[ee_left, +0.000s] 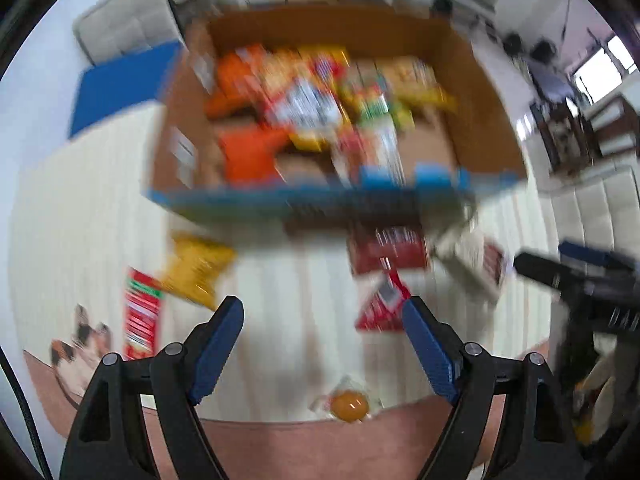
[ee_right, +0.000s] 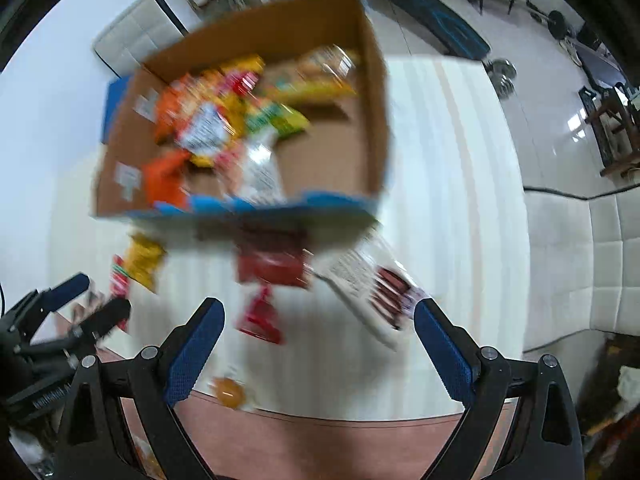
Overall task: Organize snacks
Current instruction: 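Move both tools back toward the remaining snacks on the table, then grasp the red packet with left tool while right tool grasps the Franzzi wafer pack, then carry both packs into the box and open both tools to release, then move both tools back toward the snacks left on the table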
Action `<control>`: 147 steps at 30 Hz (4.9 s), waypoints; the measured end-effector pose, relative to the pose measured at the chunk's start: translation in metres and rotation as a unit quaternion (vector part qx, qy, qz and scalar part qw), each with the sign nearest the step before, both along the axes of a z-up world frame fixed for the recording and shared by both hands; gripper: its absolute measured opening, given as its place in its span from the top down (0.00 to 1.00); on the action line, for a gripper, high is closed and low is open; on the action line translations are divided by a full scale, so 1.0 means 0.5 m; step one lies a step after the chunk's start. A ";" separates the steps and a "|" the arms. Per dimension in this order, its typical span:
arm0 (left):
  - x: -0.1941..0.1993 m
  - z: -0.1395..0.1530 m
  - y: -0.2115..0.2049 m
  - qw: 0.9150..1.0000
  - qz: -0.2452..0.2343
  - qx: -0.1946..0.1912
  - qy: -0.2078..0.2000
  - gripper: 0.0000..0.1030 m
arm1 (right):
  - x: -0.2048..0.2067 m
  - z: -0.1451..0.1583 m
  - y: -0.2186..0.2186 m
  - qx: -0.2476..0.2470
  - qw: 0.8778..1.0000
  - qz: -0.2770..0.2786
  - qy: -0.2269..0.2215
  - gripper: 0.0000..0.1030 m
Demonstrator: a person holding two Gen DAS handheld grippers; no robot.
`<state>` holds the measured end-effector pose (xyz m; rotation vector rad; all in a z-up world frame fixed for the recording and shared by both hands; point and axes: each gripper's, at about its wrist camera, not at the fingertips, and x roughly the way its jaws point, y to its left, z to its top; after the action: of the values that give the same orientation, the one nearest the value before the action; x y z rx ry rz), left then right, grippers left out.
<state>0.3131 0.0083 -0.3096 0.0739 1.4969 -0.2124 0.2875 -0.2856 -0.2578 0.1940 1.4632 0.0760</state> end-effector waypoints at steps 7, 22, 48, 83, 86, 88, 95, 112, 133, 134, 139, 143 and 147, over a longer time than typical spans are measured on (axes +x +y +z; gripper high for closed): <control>-0.047 -0.126 -0.058 0.998 -0.025 0.014 0.053 0.21 | 0.021 -0.155 -0.005 -0.038 0.993 0.097 0.048 0.05; -0.056 -0.211 -0.118 0.997 -0.027 0.001 0.079 0.21 | -0.011 -0.277 -0.096 -0.003 0.990 -0.047 0.132 0.24; -0.102 -0.190 -0.152 0.998 0.007 0.020 0.058 0.68 | -0.096 -0.246 -0.061 0.009 0.987 -0.117 0.107 0.34; 0.338 0.001 0.017 0.996 0.070 -0.025 0.048 0.68 | 0.254 0.052 0.012 0.067 0.985 -0.161 -0.017 0.34; 0.348 -0.057 0.023 0.993 0.080 -0.026 0.085 0.68 | 0.274 0.014 0.018 0.054 0.985 -0.162 -0.003 0.34; 0.348 -0.081 0.025 0.992 0.082 -0.027 0.097 0.68 | 0.276 -0.009 0.019 0.056 0.984 -0.167 0.006 0.33; 0.346 -0.138 0.033 0.988 0.087 -0.015 0.125 0.61 | 0.282 -0.070 0.014 0.050 0.983 -0.173 0.032 0.12; 0.347 -0.065 0.070 0.995 0.073 0.004 0.074 0.19 | 0.276 -0.033 0.036 0.003 0.995 -0.094 0.018 0.08; 0.068 0.129 0.189 0.990 0.111 0.030 -0.077 0.19 | 0.037 0.095 0.174 0.047 0.998 0.007 -0.032 0.08; 0.041 0.118 0.213 0.991 0.111 0.031 -0.067 0.19 | 0.017 0.084 0.187 0.046 0.999 0.010 -0.026 0.08; -0.073 0.040 0.313 0.992 0.108 0.054 -0.020 0.19 | -0.068 -0.018 0.236 0.065 0.997 -0.009 0.038 0.08; -0.141 -0.036 0.394 0.990 0.124 0.067 0.025 0.19 | -0.132 -0.115 0.262 0.077 0.991 -0.053 0.092 0.08; -0.155 -0.092 0.448 0.987 0.136 0.079 0.043 0.19 | -0.171 -0.189 0.271 0.090 0.982 -0.102 0.135 0.08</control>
<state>0.2355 0.2324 -0.3558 -0.0141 1.5891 0.1246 0.2019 -0.1501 -0.3521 0.5166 1.6982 0.0158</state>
